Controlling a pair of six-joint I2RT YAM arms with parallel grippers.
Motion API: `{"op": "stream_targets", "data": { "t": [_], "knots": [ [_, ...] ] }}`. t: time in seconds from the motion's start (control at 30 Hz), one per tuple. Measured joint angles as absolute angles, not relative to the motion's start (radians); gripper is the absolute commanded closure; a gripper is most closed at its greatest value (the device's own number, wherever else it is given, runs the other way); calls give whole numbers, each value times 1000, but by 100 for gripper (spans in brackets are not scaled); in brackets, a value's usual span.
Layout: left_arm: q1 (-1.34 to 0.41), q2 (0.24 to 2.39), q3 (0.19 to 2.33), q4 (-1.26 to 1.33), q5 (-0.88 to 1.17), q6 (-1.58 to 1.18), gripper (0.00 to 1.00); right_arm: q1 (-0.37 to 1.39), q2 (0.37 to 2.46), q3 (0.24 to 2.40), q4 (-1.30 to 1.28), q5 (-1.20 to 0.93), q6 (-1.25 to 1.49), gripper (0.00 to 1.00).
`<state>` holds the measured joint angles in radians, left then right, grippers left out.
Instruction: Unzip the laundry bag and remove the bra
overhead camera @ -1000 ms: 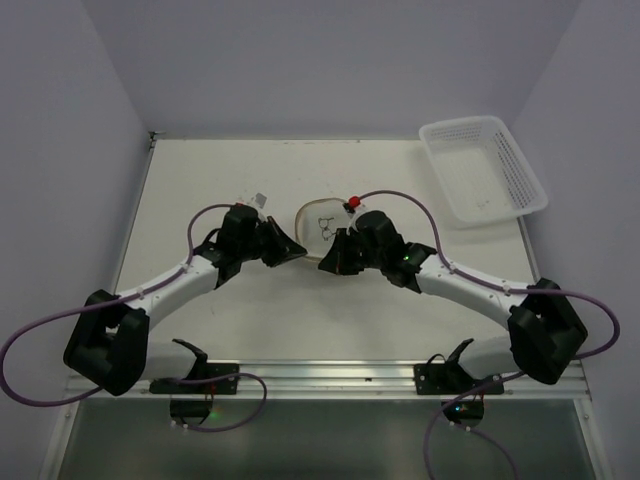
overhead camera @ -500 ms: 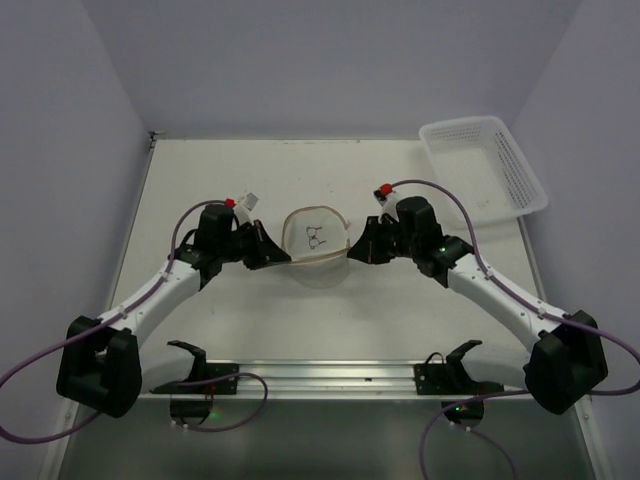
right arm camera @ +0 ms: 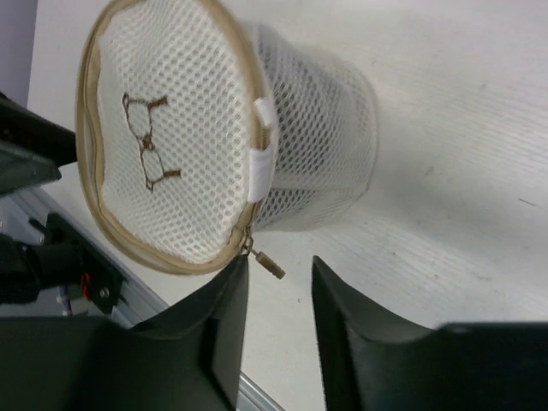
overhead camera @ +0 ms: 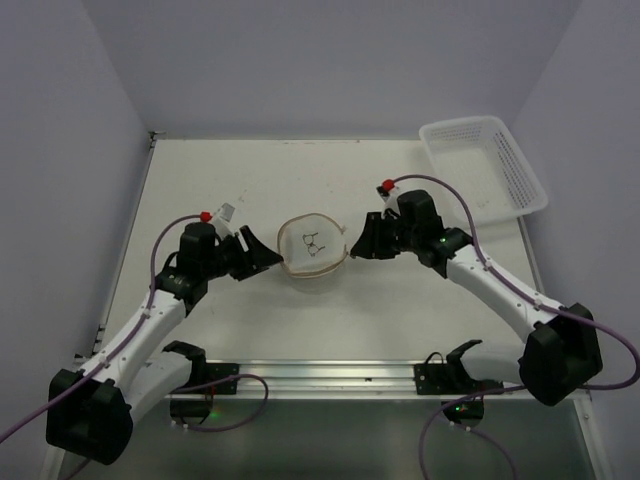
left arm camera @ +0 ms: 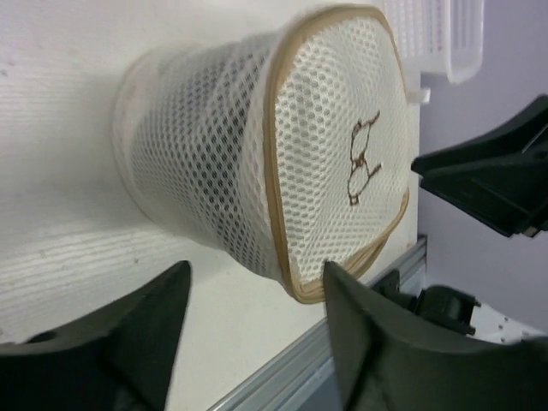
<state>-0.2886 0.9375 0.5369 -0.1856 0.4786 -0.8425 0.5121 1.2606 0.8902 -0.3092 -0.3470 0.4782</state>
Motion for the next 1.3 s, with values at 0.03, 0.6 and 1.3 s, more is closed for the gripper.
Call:
{"op": "stream_targets", "data": {
  "t": [0.03,0.6,1.3],
  "knots": [
    [-283,921,537,-191,457,-845,24,509,1253,903,-328,-324,477,53],
    [-275,897,604,-340,258,-756,24,840,1402,1387,-527,113,466,19],
    [-275,900,604,-444,19,-604,16,1021,1940,1728,-754,475,449,34]
  ]
}}
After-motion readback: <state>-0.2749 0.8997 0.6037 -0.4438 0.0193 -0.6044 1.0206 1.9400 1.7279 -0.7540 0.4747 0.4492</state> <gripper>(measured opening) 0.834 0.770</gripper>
